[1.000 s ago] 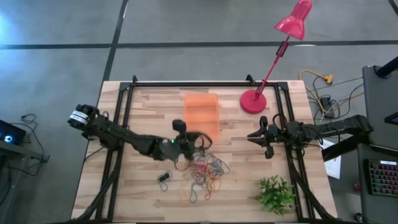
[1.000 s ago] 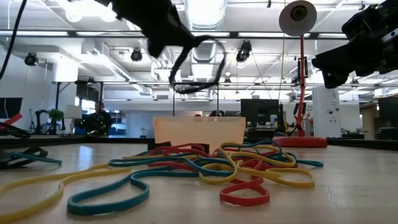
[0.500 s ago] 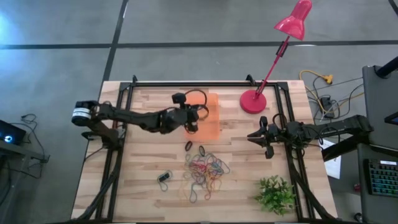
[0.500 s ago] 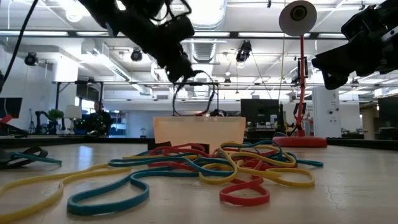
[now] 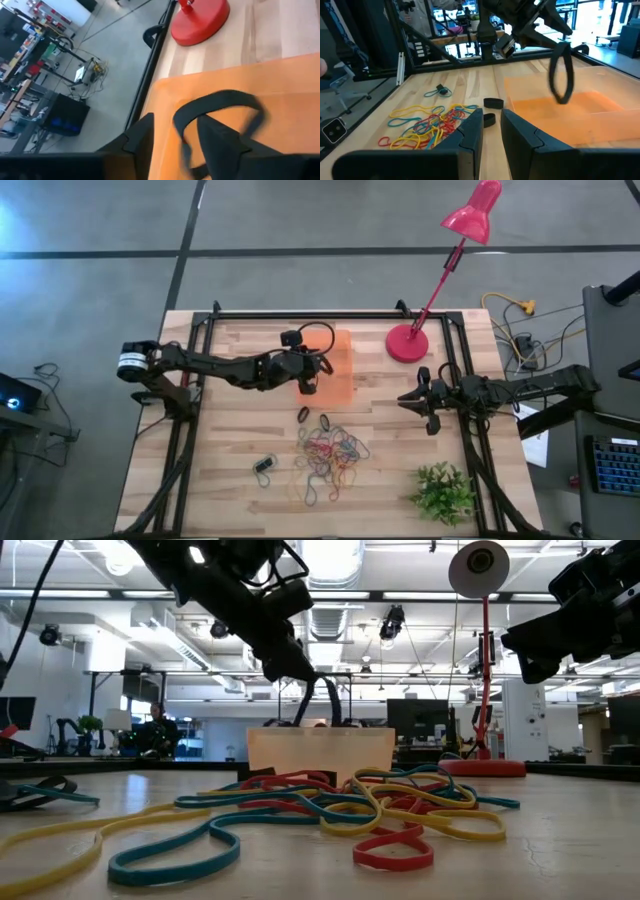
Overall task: Pick and place rubber bands into bin
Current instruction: Put the black rubber band into the orange bin
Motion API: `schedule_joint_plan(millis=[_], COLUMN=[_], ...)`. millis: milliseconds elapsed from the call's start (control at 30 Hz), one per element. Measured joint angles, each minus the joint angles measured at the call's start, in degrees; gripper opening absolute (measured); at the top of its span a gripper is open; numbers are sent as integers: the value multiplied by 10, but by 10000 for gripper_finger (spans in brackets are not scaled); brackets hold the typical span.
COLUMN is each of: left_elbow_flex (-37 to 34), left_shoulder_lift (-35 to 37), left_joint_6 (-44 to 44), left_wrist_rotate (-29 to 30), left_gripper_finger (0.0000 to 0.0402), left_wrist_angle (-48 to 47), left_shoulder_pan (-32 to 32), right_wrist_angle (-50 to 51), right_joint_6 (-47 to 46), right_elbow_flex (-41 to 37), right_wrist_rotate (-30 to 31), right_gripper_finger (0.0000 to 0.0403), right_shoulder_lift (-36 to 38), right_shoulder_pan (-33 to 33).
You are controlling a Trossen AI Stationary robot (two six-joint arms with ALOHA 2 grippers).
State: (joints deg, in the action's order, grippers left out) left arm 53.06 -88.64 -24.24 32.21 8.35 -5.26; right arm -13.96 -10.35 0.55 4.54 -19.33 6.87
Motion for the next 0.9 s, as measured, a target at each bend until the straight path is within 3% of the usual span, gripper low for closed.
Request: schedule_joint_plan(millis=[100, 267, 533, 700, 900], left_elbow_flex=[4, 31, 29, 25, -31], left_shoulder_lift=[0, 0, 28, 70, 104], left_joint_6=[14, 77, 75, 134, 234], left_wrist_rotate=[-10, -93, -115, -169, -212], left_gripper_finger=[152, 156, 156, 156, 156], left_wrist_angle=[-40, -148, -180, -304, -338], left_shoulder_pan=[-3, -24, -9, 36, 138], right_wrist_angle=[0, -2, -1, 6, 11], right_joint_6=[0, -2, -5, -13, 3], right_elbow_flex=[0, 0, 0, 0, 0], right_wrist_rotate=[0, 0, 0, 0, 0], right_gripper_finger=[59, 59, 59, 59, 59], right_shoulder_lift=[0, 0, 0, 0, 0], right_shoulder_pan=[0, 0, 0, 0, 0])
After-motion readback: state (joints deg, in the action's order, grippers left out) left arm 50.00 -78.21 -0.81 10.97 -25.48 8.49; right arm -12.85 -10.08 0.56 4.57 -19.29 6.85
